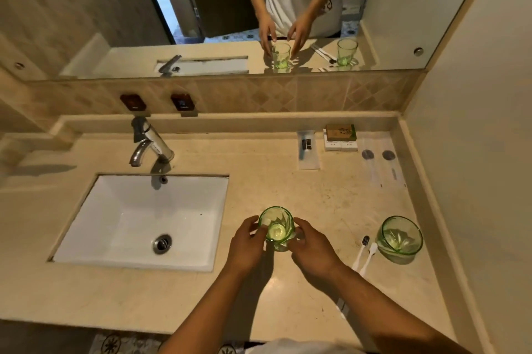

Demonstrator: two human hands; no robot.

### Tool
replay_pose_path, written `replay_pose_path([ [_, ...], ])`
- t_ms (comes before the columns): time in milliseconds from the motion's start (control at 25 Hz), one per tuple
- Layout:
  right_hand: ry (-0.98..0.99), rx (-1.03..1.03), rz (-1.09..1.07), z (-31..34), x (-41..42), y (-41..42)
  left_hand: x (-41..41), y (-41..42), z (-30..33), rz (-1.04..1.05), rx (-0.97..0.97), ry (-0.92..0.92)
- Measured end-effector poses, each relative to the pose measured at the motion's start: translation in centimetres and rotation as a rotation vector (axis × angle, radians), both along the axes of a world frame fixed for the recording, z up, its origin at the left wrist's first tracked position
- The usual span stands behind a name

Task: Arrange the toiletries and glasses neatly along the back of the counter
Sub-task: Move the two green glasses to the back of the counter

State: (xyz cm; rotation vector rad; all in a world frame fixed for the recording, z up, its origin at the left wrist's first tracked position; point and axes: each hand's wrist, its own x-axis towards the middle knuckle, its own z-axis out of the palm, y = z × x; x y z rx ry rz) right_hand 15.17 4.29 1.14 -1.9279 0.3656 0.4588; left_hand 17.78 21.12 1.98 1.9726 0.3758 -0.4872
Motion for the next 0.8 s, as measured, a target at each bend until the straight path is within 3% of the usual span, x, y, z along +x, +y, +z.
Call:
replay_pose_path([
  [360,0.023,0.075,0.035,0.0,-0.8,-0.8,-1.3,-0.8,0.3,0.127,-0.092,0.045],
  [800,0.033,-0.064,-0.030,-1.4,0.9,1.1,1.1,0.5,-2.1,-0.069,-0.142,0.017],
])
